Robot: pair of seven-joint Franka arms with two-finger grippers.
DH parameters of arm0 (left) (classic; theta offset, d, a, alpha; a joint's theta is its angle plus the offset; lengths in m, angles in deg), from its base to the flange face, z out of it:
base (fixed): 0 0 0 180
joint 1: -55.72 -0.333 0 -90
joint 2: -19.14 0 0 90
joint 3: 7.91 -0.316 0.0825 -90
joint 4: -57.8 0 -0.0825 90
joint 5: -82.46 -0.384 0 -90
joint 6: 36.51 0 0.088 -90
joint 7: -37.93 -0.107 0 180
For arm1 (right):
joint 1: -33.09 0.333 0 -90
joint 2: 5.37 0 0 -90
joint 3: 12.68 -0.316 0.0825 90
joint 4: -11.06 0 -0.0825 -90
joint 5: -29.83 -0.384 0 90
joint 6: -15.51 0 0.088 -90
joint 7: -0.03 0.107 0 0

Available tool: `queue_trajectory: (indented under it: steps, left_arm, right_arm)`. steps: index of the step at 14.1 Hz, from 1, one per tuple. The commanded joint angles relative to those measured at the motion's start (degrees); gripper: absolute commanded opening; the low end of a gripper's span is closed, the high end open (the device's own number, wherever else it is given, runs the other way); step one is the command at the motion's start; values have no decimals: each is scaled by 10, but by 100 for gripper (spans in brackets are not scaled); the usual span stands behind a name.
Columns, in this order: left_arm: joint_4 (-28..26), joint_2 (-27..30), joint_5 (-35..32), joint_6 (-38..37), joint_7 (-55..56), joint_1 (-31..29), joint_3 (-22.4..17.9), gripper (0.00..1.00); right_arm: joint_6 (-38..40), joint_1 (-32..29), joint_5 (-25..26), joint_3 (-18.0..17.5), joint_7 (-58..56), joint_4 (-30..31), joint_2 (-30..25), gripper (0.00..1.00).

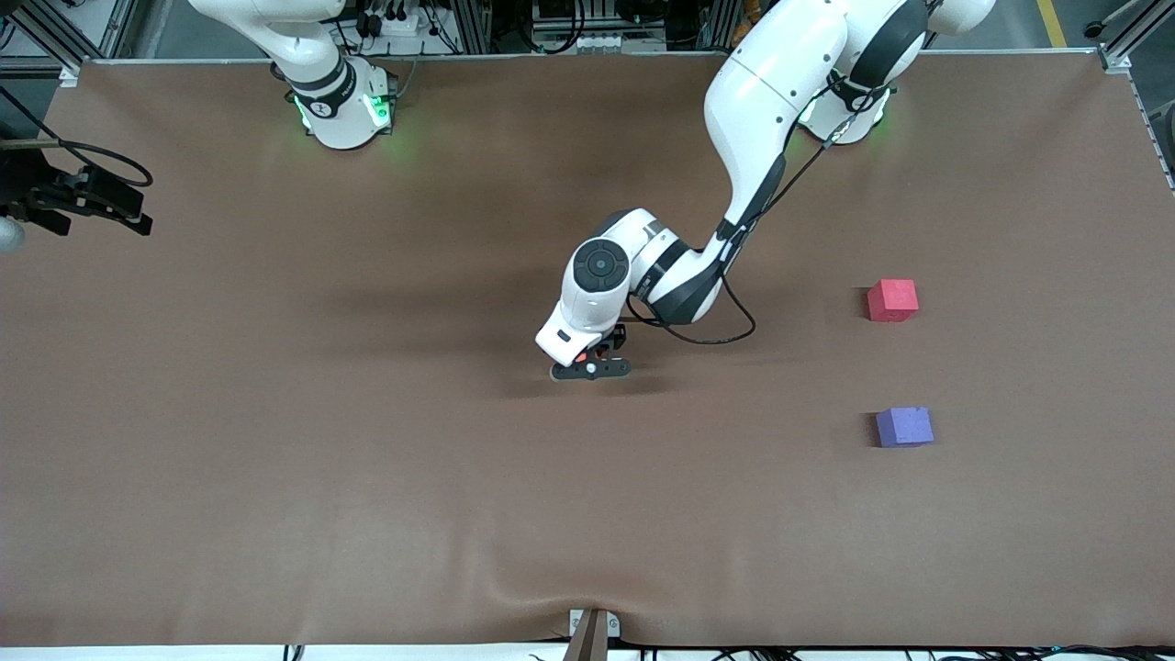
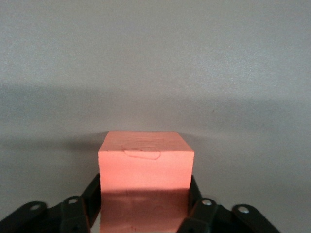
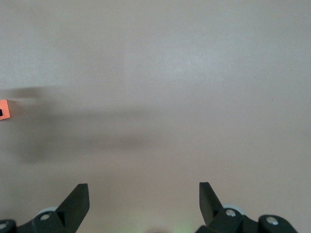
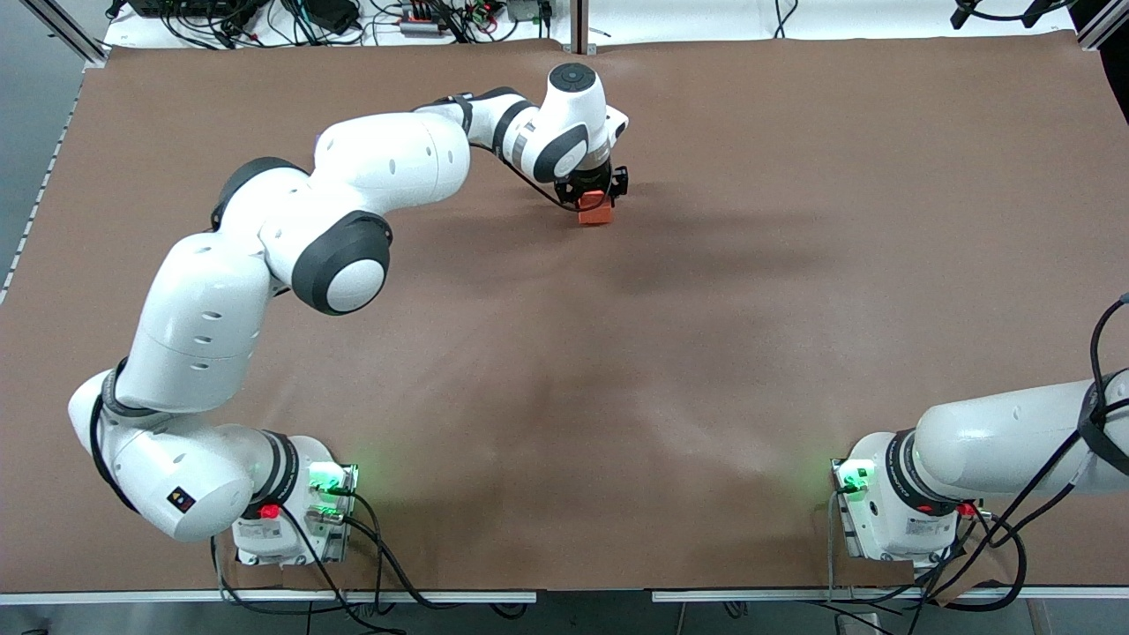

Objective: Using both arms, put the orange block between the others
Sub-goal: 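Carry the orange cube with the left gripper toward the pink cube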

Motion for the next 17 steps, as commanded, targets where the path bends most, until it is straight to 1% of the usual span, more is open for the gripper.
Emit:
queue_trajectory:
  steps: [1,3,4,6,8,9,12,15,17]
  left_arm:
    - [9,-7,-11,1,0,6,-9,22]
    - [9,9,-10,-1,-1,-4,-9,20]
    - [9,20,-11,-6,0,-20,-9,20]
    - [-4,58,-12,-36,-6,-50,-8,20]
    - [-26,106,-12,-73,-48,-79,-6,20]
    - [-48,137,-11,-91,-72,-97,-6,19]
    - [-131,219,-12,-97,-125,-148,-6,19]
    - [-214,288,-11,-97,-282,-223,-4,19]
    - [-256,315,-11,-97,-343,-267,-3,19]
  right_arm:
    - [10,-16,8,-12,-6,-8,1,100]
    - [12,-15,8,-12,-2,-6,1,100]
    - [12,-15,8,-12,-2,-5,2,100]
    - [12,-15,8,-12,-2,-6,1,100]
    - [13,-14,8,-12,-2,-5,2,100]
    - [13,-14,8,-12,-2,-4,2,100]
    - [9,-14,8,-12,-2,-4,5,100]
    - [6,-15,11,-12,-2,-7,6,100]
    - [5,-15,10,-12,-2,-6,8,100]
